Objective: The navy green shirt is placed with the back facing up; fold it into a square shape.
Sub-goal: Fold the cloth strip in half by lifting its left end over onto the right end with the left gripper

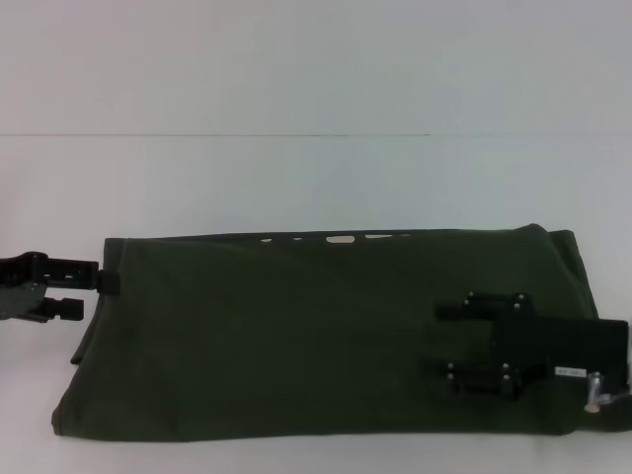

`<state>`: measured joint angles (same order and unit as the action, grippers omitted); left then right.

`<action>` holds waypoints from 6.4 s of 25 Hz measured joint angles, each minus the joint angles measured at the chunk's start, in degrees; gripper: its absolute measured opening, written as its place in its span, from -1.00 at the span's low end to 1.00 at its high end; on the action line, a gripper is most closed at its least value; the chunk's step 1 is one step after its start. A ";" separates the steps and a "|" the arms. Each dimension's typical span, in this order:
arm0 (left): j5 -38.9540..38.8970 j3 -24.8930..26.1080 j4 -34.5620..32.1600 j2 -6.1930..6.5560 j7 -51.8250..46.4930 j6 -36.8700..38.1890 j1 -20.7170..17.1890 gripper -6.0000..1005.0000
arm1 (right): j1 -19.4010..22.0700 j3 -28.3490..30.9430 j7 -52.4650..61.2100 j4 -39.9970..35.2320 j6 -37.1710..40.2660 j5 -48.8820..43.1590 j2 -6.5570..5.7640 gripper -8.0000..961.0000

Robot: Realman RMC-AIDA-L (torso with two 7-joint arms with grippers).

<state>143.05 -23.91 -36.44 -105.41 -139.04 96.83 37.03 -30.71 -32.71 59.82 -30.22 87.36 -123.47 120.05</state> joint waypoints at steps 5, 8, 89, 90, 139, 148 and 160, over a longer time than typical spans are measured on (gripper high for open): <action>0.32 -0.30 0.29 -0.34 -0.31 -3.03 0.17 0.72 | -0.81 -0.55 -5.11 4.43 -4.65 0.06 0.06 0.56; 0.42 -1.92 0.33 -0.58 -0.35 -4.82 0.24 0.72 | -0.93 -0.73 -6.77 5.57 -5.42 0.15 0.13 0.56; 4.34 -11.51 4.07 -4.91 -1.84 -18.21 1.50 0.73 | -2.23 -0.51 -6.56 5.79 -6.59 0.60 0.17 0.56; 4.38 -11.52 4.08 -5.06 -1.84 -18.19 1.64 0.73 | -2.24 -0.51 -6.56 5.78 -6.59 0.60 0.18 0.56; 4.09 -11.10 2.22 -6.69 -1.20 -18.04 2.52 -0.71 | -2.70 -0.60 -5.51 5.32 -6.59 0.60 0.18 0.56; 4.11 -10.93 2.05 -2.76 -1.20 -16.81 2.10 -0.75 | -2.69 -0.57 -5.84 5.26 -5.70 0.60 0.18 0.56; 8.70 -8.92 -2.68 1.37 -1.59 -12.60 1.32 -0.75 | -2.69 -0.47 -6.27 5.27 -3.92 0.60 0.18 0.56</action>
<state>151.75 -32.83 -39.11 -104.03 -140.64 84.23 38.35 -33.40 -33.18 53.56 -24.96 83.44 -122.87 120.23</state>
